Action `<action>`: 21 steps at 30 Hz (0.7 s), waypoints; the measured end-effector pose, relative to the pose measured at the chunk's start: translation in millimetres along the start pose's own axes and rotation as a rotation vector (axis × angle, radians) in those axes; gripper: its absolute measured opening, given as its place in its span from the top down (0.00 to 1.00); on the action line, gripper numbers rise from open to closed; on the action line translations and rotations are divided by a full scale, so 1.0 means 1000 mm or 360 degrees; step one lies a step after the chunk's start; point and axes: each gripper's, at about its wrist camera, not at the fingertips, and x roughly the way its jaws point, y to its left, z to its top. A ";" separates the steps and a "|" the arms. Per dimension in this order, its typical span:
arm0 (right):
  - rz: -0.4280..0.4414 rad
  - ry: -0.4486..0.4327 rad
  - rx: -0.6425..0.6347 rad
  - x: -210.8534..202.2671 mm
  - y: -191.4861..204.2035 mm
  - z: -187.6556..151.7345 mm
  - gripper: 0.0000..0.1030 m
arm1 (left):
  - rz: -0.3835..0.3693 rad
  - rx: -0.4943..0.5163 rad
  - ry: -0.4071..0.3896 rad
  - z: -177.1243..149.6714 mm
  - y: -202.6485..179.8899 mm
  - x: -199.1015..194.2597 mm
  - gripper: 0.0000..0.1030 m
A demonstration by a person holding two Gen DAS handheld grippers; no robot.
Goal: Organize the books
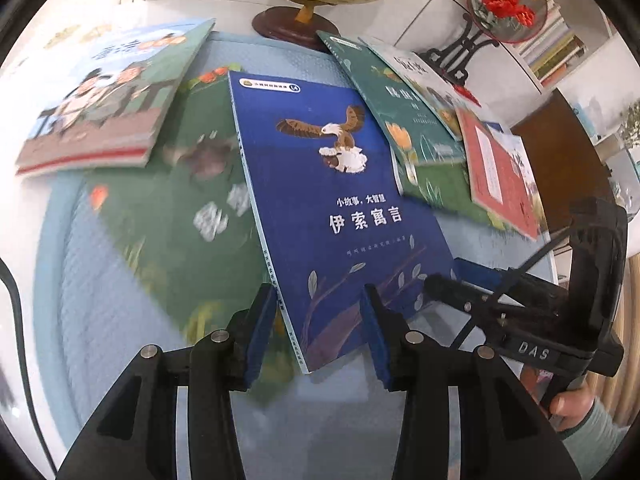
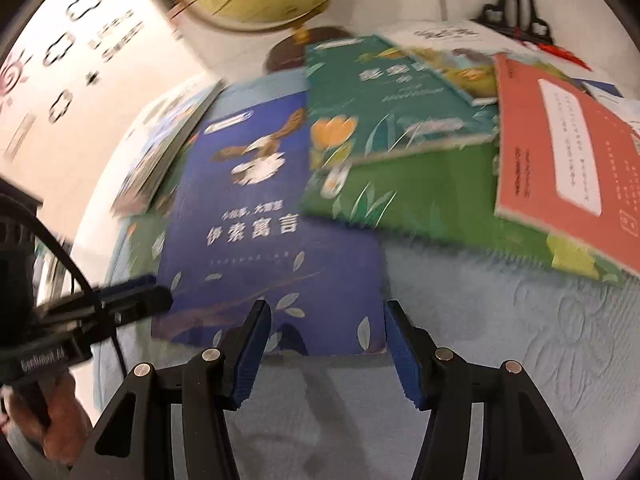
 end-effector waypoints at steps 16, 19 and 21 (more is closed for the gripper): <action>-0.0042 0.0135 0.0062 -0.119 -0.099 -0.156 0.46 | -0.0169 0.0163 0.0286 -0.129 -0.147 0.027 0.62; -0.0093 0.0132 0.0138 -0.130 -0.132 -0.167 0.50 | -0.0163 0.0201 0.0275 -0.121 -0.175 0.044 0.62; -0.0117 0.0096 0.0247 -0.134 -0.159 -0.171 0.50 | -0.0076 0.0158 0.0302 -0.116 -0.179 0.056 0.64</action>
